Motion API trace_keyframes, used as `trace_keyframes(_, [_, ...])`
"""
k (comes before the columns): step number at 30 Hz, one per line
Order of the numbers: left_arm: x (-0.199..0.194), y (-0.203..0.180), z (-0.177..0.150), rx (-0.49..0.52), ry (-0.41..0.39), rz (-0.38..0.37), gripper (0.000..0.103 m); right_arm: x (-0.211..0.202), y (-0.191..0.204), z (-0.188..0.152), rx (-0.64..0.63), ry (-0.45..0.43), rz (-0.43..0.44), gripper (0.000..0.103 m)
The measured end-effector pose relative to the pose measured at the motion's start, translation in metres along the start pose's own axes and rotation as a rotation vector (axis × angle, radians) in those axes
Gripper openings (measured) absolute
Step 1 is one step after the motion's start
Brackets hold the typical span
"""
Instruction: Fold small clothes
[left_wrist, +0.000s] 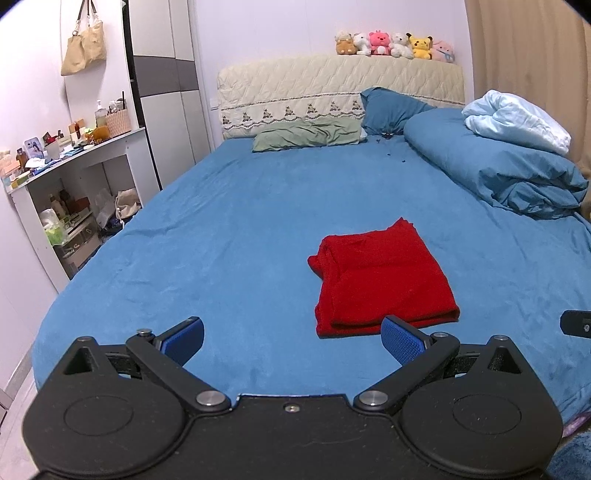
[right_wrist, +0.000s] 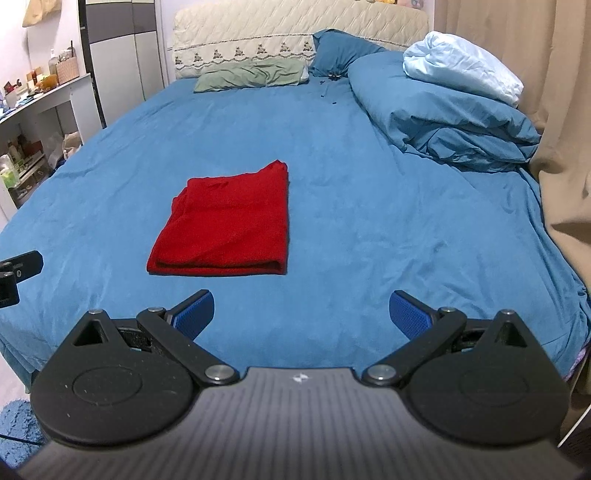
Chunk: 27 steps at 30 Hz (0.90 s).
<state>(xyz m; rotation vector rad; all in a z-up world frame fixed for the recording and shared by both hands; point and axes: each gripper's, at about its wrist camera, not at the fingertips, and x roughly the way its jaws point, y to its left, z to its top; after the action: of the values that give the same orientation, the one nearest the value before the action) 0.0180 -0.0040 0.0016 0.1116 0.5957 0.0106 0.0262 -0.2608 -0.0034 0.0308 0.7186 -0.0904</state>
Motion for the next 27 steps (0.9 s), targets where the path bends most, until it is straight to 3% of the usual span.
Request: trace_keyframes(27, [-0.0026, -0.0070, 0.0017, 0.012, -0.015, -0.005, 0.103, -0.0012, 0.0043, 0.0001, -0.004, 0.002, -0.009, 0.103])
